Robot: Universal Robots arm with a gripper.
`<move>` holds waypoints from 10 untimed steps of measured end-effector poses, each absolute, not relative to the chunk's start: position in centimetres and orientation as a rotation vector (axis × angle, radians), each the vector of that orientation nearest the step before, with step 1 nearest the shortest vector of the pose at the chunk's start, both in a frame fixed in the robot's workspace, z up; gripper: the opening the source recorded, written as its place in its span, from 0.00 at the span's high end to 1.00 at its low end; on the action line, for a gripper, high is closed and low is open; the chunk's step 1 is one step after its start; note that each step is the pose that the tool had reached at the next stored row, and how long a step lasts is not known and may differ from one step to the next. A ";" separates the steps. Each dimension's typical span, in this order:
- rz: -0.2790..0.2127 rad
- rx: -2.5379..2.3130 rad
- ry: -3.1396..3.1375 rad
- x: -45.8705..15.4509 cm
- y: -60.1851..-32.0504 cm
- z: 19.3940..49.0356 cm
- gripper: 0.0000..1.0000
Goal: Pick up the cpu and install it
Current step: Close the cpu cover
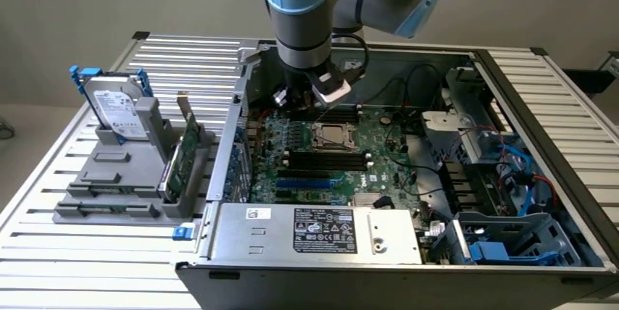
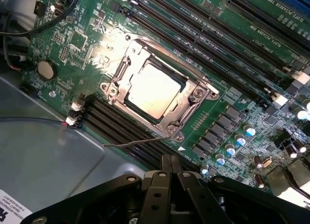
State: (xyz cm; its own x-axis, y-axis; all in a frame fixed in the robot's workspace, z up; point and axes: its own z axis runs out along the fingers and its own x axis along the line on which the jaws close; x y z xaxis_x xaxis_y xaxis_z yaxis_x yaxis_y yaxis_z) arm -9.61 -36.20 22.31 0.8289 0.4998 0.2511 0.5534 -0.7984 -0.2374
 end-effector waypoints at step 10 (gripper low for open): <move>-0.290 -2.688 -0.815 -9.4 -36.1 21.7 0.89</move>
State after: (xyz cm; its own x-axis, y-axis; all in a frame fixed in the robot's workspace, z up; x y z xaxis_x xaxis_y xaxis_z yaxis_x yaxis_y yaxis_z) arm -9.42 -36.10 21.72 0.8171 0.5036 0.2807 0.5677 -0.7876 -0.2395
